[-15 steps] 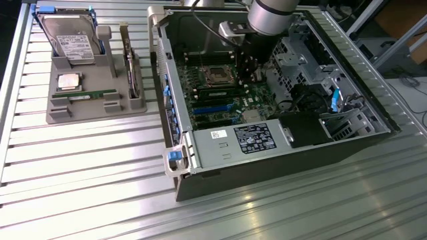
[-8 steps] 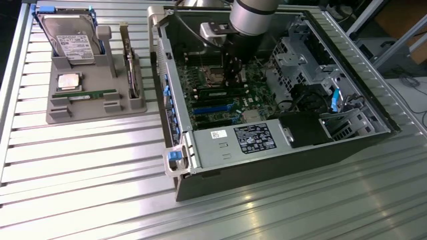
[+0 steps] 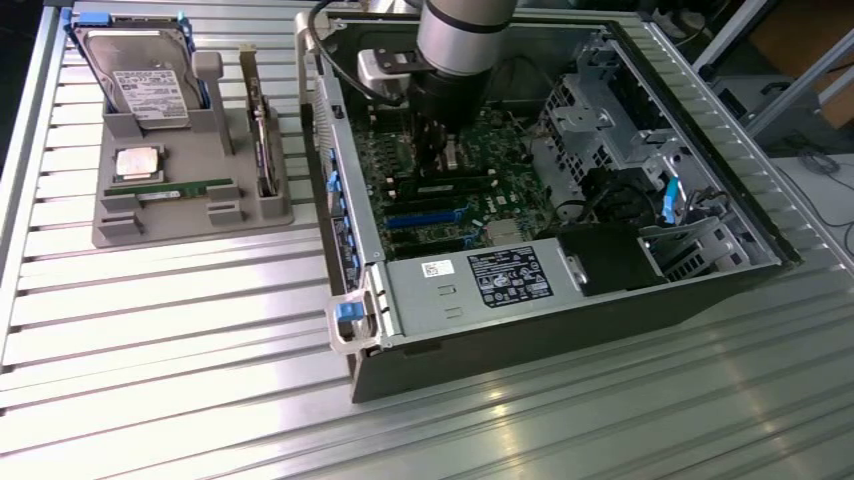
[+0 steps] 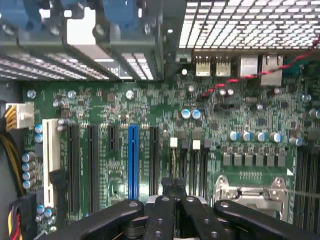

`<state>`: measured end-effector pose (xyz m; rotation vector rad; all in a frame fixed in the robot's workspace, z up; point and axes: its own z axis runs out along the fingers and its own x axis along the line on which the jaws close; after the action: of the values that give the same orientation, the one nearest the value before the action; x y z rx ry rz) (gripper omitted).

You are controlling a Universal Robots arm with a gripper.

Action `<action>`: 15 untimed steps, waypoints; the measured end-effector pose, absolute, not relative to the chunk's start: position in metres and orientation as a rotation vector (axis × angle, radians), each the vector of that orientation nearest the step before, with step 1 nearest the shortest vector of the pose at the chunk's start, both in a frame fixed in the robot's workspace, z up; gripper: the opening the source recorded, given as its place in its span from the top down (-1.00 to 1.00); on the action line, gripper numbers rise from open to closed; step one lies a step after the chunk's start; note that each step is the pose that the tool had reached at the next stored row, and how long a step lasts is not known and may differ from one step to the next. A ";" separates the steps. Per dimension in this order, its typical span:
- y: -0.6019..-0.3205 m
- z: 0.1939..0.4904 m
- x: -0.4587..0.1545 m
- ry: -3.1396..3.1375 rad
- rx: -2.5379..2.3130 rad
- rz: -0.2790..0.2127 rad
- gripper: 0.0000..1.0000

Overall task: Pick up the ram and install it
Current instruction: 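Press down the ram until it locks into place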

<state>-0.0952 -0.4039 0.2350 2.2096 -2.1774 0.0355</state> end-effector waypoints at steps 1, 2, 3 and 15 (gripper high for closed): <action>-0.404 0.233 -0.096 -2.177 2.210 0.035 0.79; -0.404 0.230 -0.097 -2.177 2.209 0.036 0.79; -0.404 0.228 -0.097 -2.177 2.209 0.036 0.79; -0.404 0.240 -0.067 -2.174 2.206 0.035 0.79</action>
<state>-0.0670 -0.4035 0.2405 2.2061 -2.1737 0.0349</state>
